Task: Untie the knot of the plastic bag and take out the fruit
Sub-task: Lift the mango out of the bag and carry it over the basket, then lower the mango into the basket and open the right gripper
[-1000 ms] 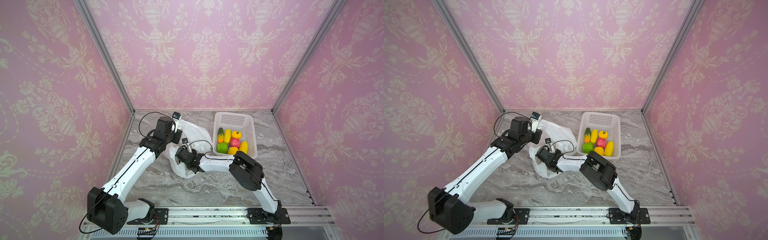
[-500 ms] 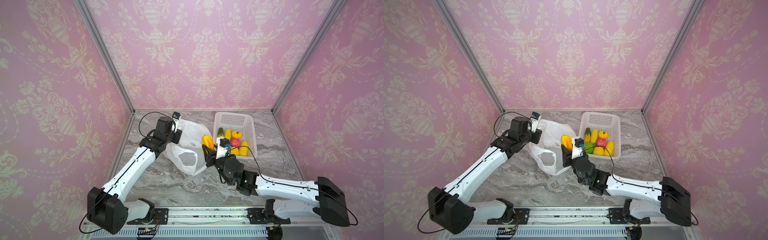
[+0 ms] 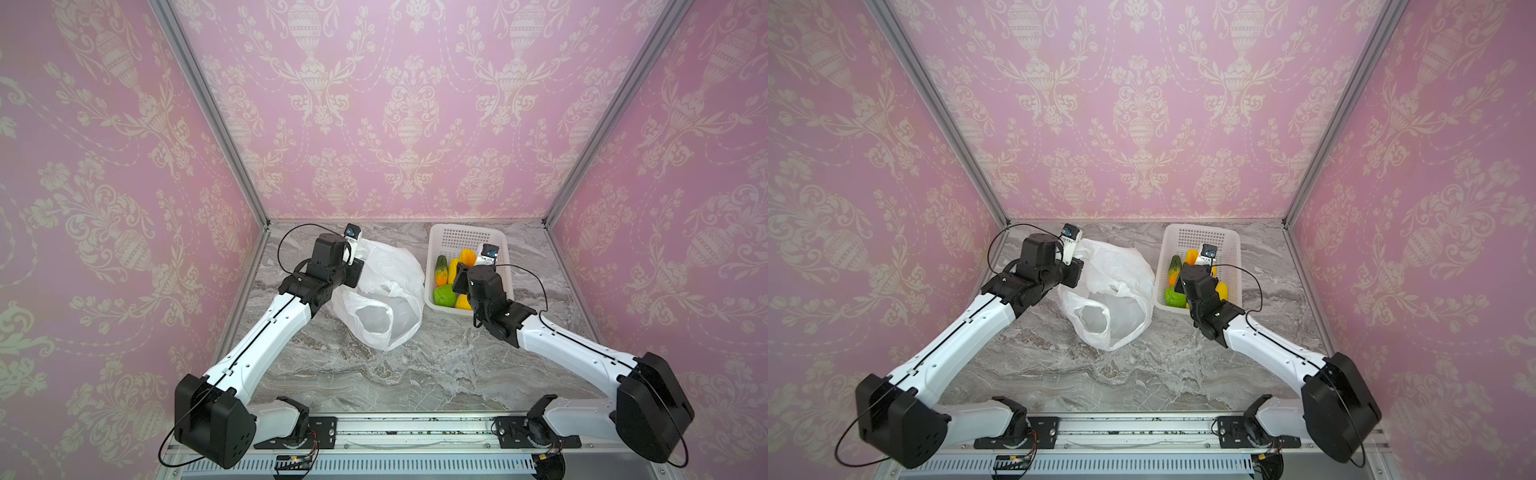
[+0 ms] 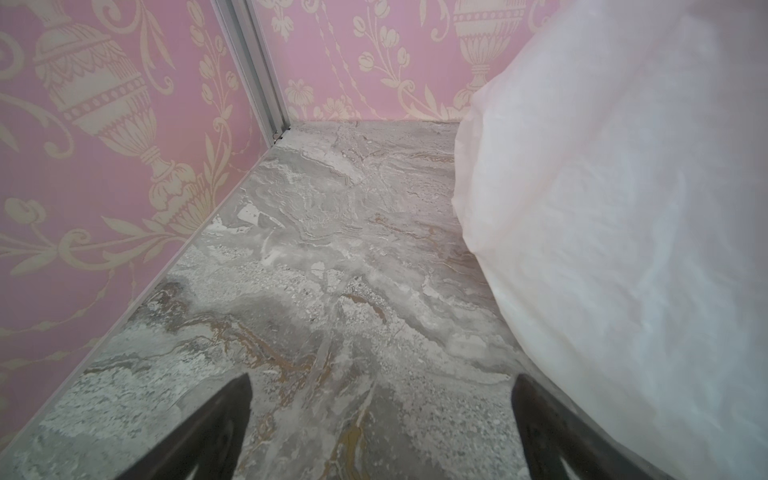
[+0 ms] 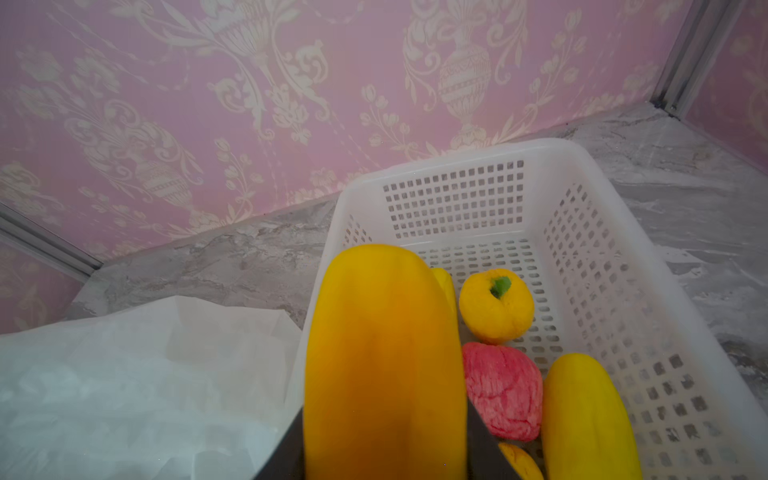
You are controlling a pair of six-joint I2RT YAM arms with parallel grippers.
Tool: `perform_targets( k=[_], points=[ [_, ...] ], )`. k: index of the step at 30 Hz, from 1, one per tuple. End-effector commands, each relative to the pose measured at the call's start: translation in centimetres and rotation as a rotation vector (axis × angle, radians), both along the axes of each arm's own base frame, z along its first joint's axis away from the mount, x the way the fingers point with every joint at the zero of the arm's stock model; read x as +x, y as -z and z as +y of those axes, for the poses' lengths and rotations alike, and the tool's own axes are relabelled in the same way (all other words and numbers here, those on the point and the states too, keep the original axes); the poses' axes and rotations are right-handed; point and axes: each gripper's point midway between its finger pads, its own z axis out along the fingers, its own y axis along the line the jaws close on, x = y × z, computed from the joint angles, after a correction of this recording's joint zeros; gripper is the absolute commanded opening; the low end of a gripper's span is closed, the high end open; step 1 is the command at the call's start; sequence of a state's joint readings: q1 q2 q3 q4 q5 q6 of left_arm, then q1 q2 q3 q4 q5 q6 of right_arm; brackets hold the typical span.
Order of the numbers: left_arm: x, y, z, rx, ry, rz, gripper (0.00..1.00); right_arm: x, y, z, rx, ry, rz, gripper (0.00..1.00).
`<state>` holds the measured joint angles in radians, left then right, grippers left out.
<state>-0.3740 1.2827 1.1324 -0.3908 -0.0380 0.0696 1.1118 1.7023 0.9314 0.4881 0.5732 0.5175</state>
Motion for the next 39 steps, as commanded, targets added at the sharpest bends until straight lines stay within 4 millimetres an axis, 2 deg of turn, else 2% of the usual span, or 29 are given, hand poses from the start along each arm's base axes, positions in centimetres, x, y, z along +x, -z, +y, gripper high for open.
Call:
perform_targets(
  k=[1, 5, 8, 14, 18, 21, 26, 31, 39],
  points=[
    [0.1, -0.6, 0.9, 0.035, -0.021, -0.022, 0.0, -1.6, -5.5, 0.5, 0.087, -0.05, -0.113, 0.31],
    [0.2, -0.5, 0.8, 0.031, -0.017, -0.015, 0.0, -2.9, -8.1, -1.0, 0.103, -0.071, -0.163, 0.32],
    [0.2, -0.4, 0.8, 0.031, -0.016, -0.012, 0.0, -3.2, -9.6, -3.5, 0.107, -0.026, -0.196, 0.32],
    [0.2, -0.5, 0.8, 0.031, -0.017, -0.017, 0.0, -2.6, -11.3, -10.3, 0.125, 0.124, -0.242, 0.33],
    [0.2, -0.4, 0.8, 0.034, -0.017, -0.011, 0.0, -0.7, -11.2, -15.5, 0.111, 0.278, -0.226, 0.34],
    [0.2, -0.5, 0.9, 0.037, -0.021, -0.017, 0.0, 1.5, -9.7, -19.4, 0.084, 0.402, -0.146, 0.34],
    [0.1, -0.8, 0.9, 0.032, -0.02, -0.026, 0.0, 5.6, -6.1, -22.7, 0.045, 0.476, 0.016, 0.35],
    [0.1, -0.5, 0.9, 0.034, -0.018, -0.018, 0.0, 9.8, -2.4, -22.8, -0.02, 0.425, 0.182, 0.3],
    [0.1, -0.6, 0.8, 0.03, -0.015, -0.017, 0.0, 13.6, 3.6, -22.9, -0.125, 0.429, 0.389, 0.33]
  ],
)
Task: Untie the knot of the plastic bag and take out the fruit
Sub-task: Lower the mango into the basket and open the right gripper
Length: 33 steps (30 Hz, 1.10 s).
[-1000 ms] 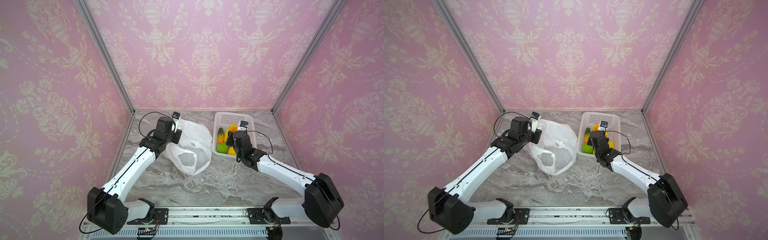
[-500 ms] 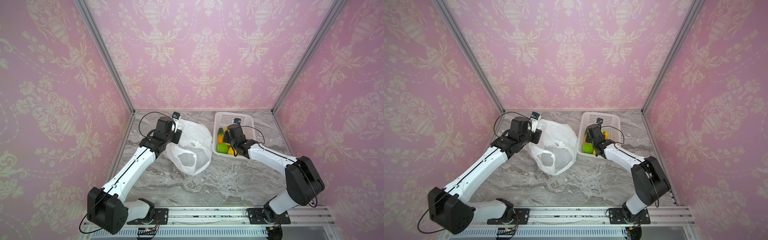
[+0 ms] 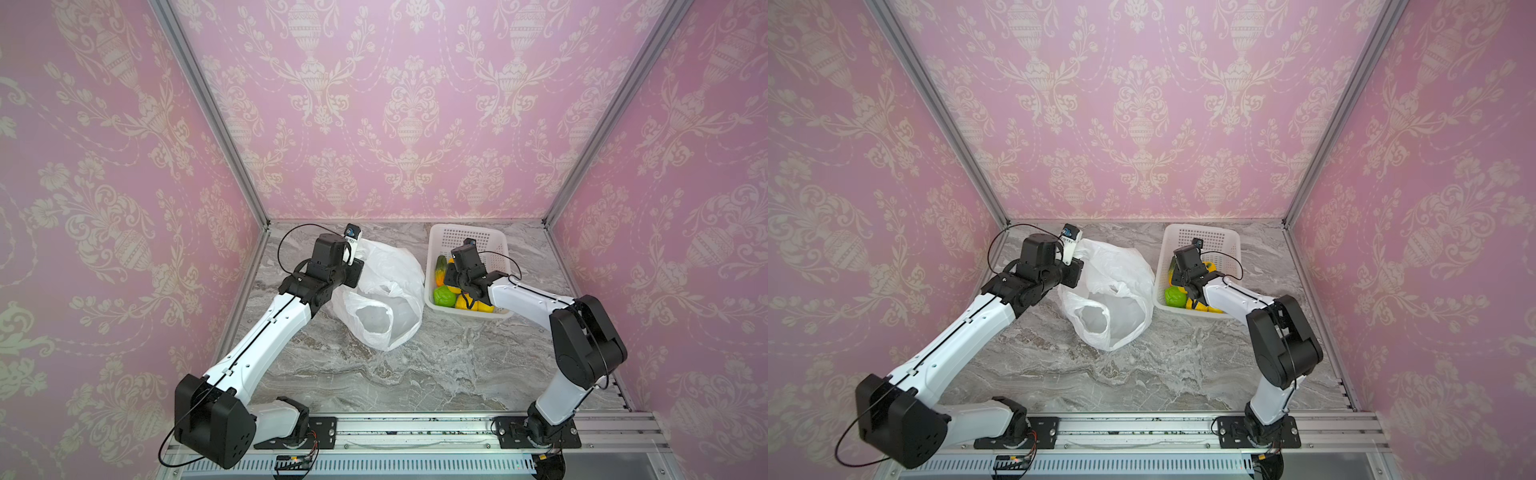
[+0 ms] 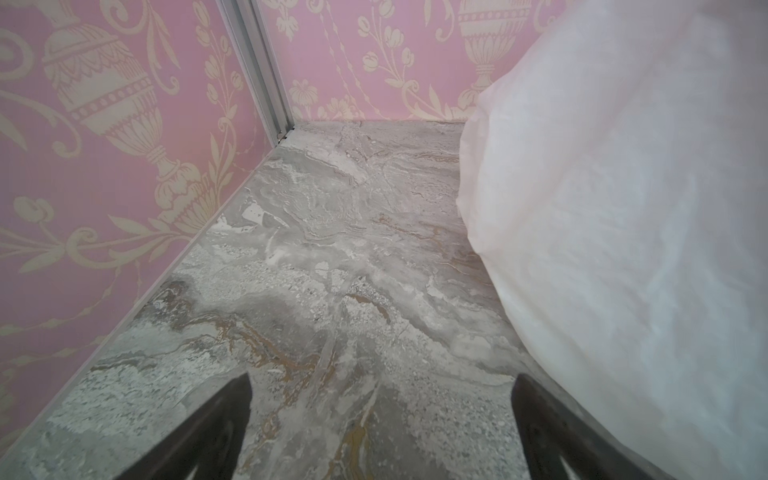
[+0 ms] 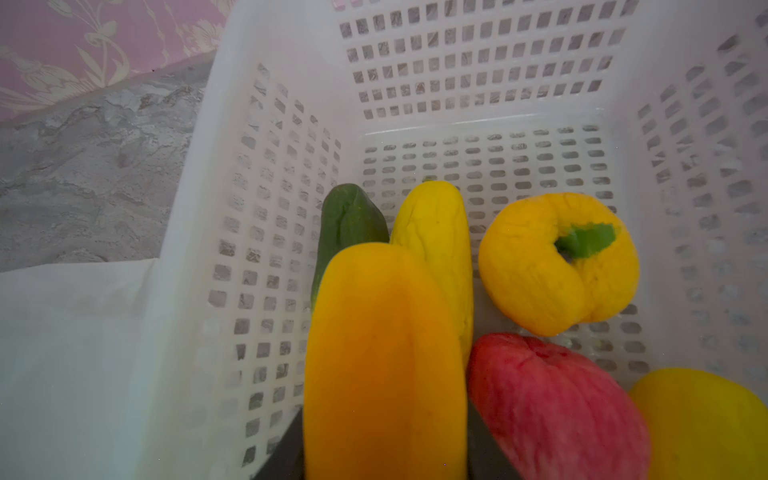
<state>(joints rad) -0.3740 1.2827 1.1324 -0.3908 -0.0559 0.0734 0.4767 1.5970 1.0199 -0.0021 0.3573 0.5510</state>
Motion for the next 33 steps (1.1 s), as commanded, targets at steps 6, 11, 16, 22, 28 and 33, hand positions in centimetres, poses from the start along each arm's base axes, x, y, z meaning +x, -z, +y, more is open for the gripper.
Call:
perform_targets(
  k=[6, 11, 16, 22, 28, 33],
  points=[
    [0.0, -0.7, 0.7, 0.022, -0.007, -0.021, 0.0, 1.3, 3.8, -0.1, 0.048, -0.013, 0.166, 0.38],
    [-0.1, -1.1, 0.8, 0.021, -0.01, -0.028, 0.0, 1.5, 4.1, -0.3, 0.052, -0.007, 0.152, 0.59],
    [-0.1, -2.0, 1.3, 0.032, -0.029, -0.062, 0.0, 2.2, 5.4, -0.2, 0.046, -0.004, 0.179, 0.68],
    [1.4, -3.8, 2.7, 0.088, -0.11, -0.121, 0.02, 2.7, 7.5, -1.7, 0.015, 0.034, 0.237, 0.53],
    [4.9, -7.5, 2.6, 0.113, -0.168, -0.212, 0.04, 4.3, 7.5, -3.9, -0.009, 0.081, 0.241, 0.51],
    [9.2, -8.8, 1.7, 0.173, -0.18, -0.249, 0.04, 5.0, 7.9, -4.1, -0.024, 0.054, 0.239, 0.66]
  ],
)
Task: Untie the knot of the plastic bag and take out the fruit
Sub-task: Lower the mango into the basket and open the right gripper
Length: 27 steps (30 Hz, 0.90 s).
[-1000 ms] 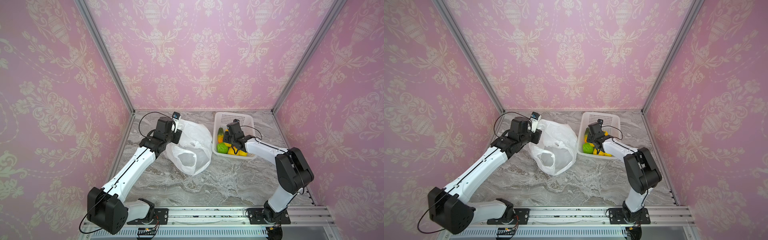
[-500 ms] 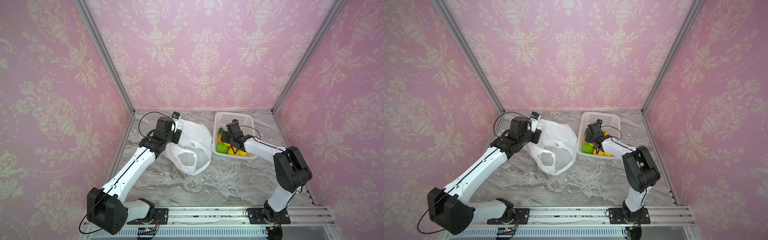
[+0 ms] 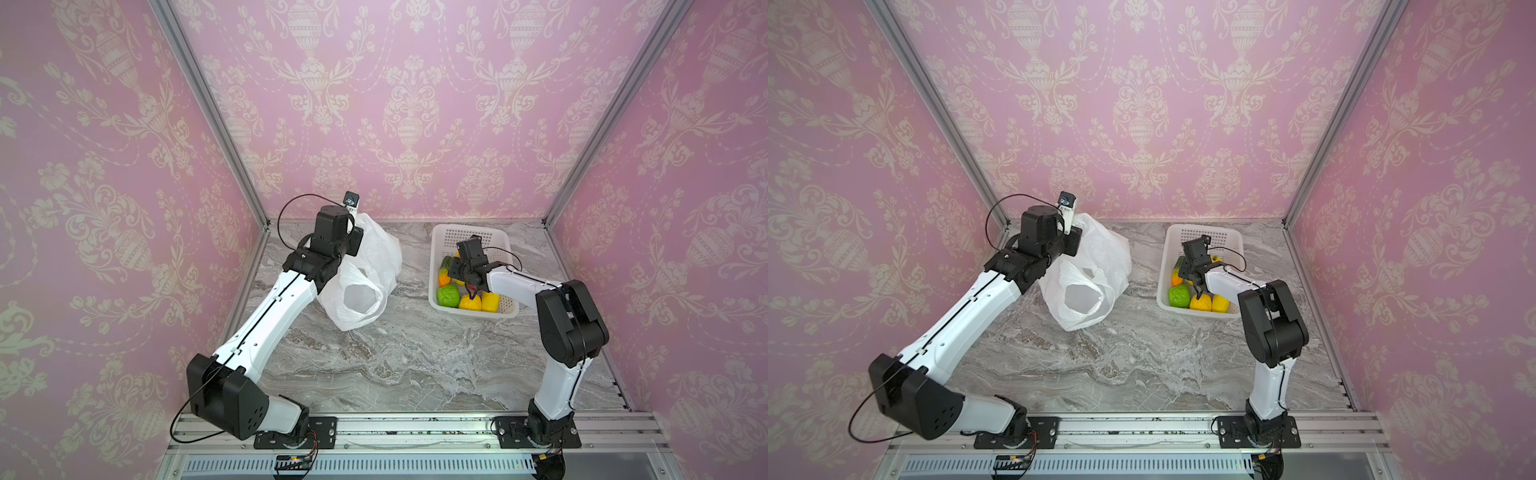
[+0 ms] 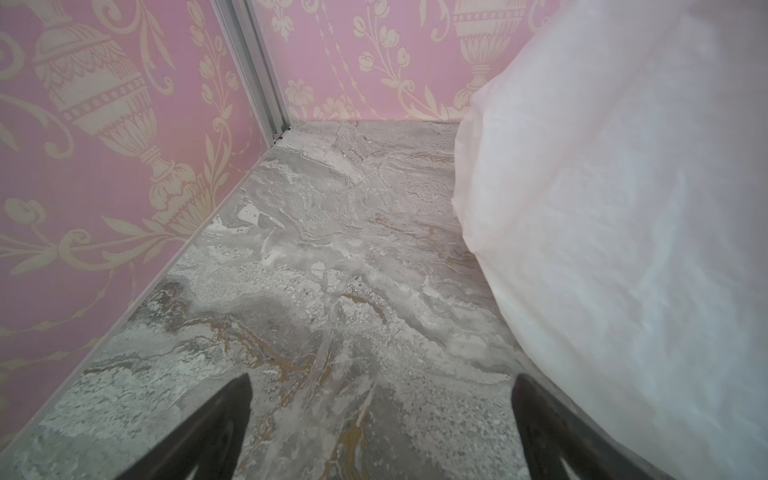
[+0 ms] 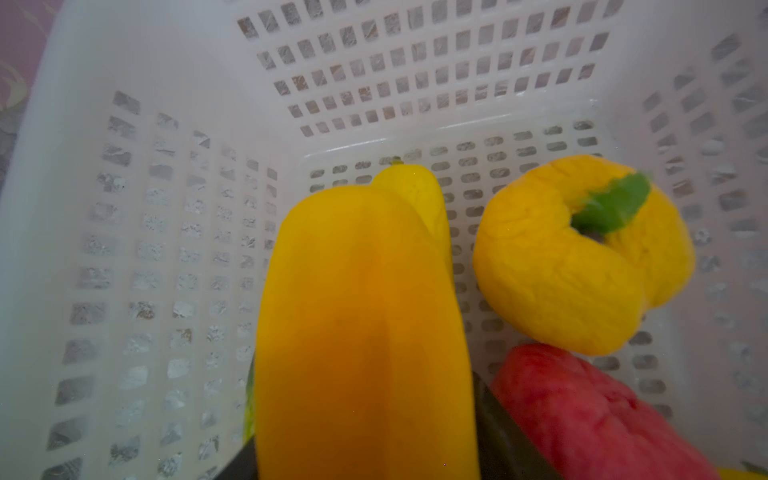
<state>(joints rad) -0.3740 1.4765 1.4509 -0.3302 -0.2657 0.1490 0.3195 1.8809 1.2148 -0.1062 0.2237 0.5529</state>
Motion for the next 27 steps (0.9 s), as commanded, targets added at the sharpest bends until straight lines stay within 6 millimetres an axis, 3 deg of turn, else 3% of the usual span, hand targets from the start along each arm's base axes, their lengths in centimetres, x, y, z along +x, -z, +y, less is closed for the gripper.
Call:
perform_targets(
  k=[1, 4, 7, 9, 10, 15, 21, 25, 27],
  points=[
    [2.9, -0.3, 0.6, 0.091, -0.048, -0.021, 0.04, 0.3, 0.7, -0.3, -0.034, -0.022, 0.023, 0.69],
    [5.1, 1.2, 0.0, 0.138, -0.045, 0.017, 0.03, 0.4, 0.3, -0.2, -0.035, -0.036, 0.008, 0.81],
    [6.6, 2.6, -0.4, 0.166, -0.046, 0.046, 0.02, 0.2, -0.6, -0.5, -0.039, -0.028, -0.02, 0.83],
    [7.4, 3.2, -0.6, 0.184, -0.049, 0.051, 0.02, 0.3, -2.1, -0.2, -0.013, -0.04, -0.068, 0.8],
    [7.7, 3.4, -0.6, 0.192, -0.051, 0.053, 0.02, -0.7, -1.3, -0.2, -0.002, -0.055, -0.059, 0.78],
    [9.2, 5.3, -1.6, 0.206, -0.024, 0.092, 0.02, -1.0, -3.4, 1.4, 0.094, -0.121, -0.152, 0.67],
    [9.8, 7.8, -3.0, 0.153, 0.016, 0.139, 0.0, -0.5, -2.5, 1.3, 0.083, -0.104, -0.112, 0.56],
    [9.6, 9.0, -3.6, 0.124, 0.039, 0.15, 0.01, -0.7, -2.7, 0.9, 0.074, -0.087, -0.12, 0.71],
    [9.4, 9.4, -3.8, 0.118, 0.045, 0.152, 0.08, -1.1, -3.4, 0.4, 0.064, -0.071, -0.14, 0.74]
  ],
)
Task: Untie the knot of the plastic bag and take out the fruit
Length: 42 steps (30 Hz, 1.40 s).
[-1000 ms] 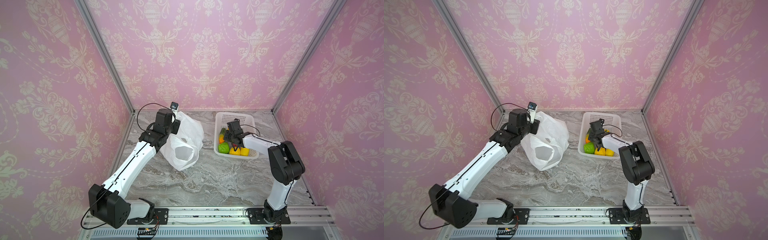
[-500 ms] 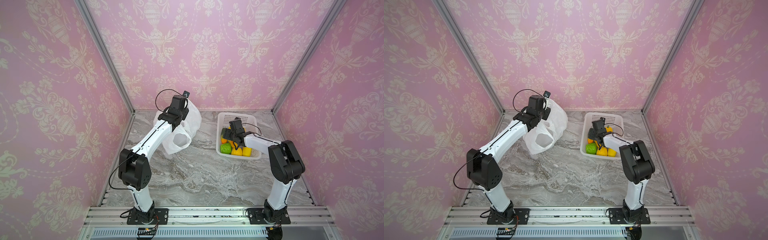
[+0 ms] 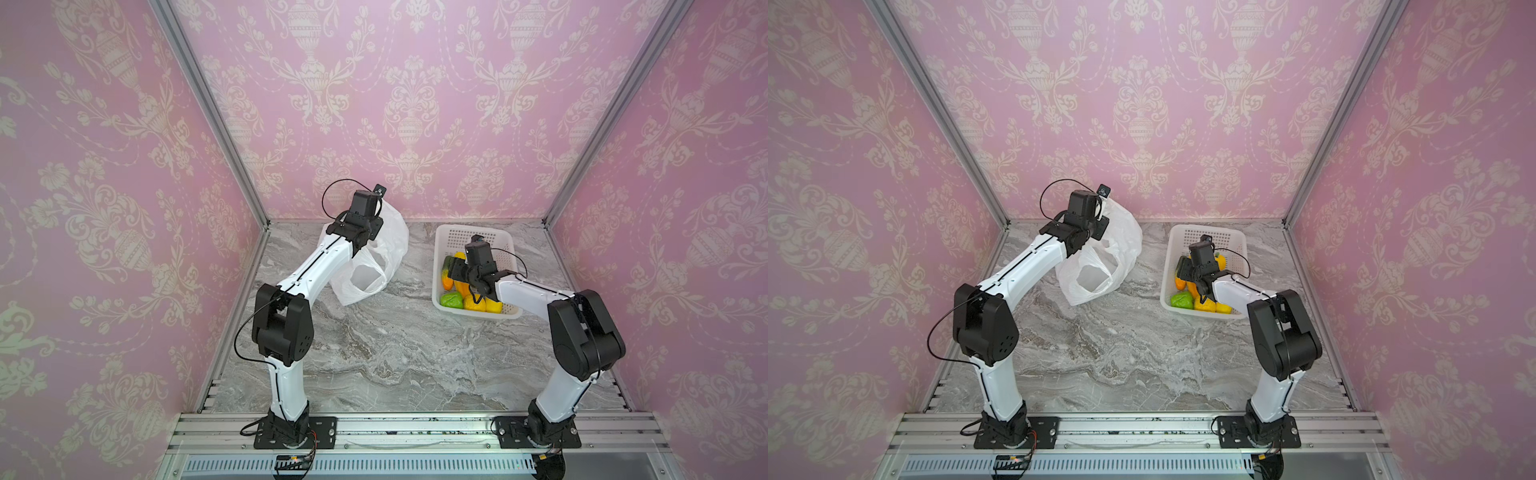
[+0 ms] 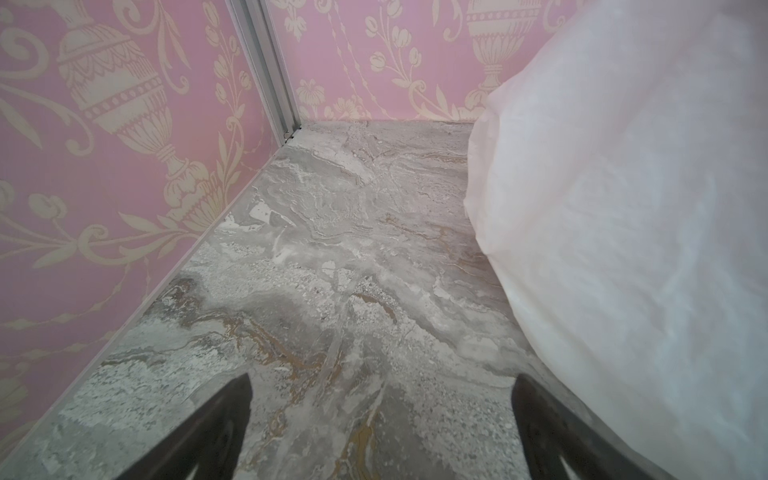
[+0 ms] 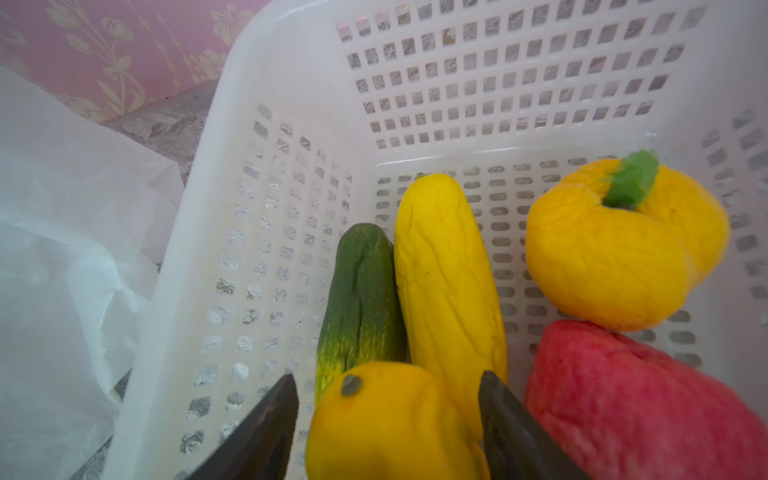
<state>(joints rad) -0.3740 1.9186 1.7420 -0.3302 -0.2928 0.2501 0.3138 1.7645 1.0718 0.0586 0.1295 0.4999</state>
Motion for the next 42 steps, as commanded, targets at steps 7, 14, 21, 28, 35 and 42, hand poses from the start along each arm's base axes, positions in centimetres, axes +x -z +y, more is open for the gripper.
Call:
perform_targets(
  k=[7, 14, 21, 28, 35, 42],
  points=[
    [-1.1, 1.2, -1.8, -0.083, 0.06, 0.022, 0.24, -2.4, -4.2, -2.6, -0.002, 0.081, -0.142, 0.78],
    [-3.8, -2.4, -4.3, -0.117, 0.147, -0.019, 0.54, -5.7, -7.9, -4.0, 0.013, 0.092, -0.266, 0.95],
    [-8.8, -8.2, -3.7, -0.247, 0.164, -0.147, 0.91, -8.1, -9.7, -5.2, 0.014, 0.116, -0.303, 1.0],
    [-14.4, -14.1, -1.6, -0.423, 0.178, -0.313, 0.99, -10.0, -9.4, -5.2, 0.013, 0.085, -0.246, 1.0],
    [-20.0, -16.2, 7.2, -0.58, -0.139, -0.621, 0.99, -13.5, -10.4, -7.3, 0.047, 0.183, -0.216, 1.0],
    [-24.6, -8.1, 16.8, -0.556, -0.579, -0.685, 0.99, -15.7, -15.9, -9.9, 0.129, 0.286, -0.492, 1.0]
  ],
)
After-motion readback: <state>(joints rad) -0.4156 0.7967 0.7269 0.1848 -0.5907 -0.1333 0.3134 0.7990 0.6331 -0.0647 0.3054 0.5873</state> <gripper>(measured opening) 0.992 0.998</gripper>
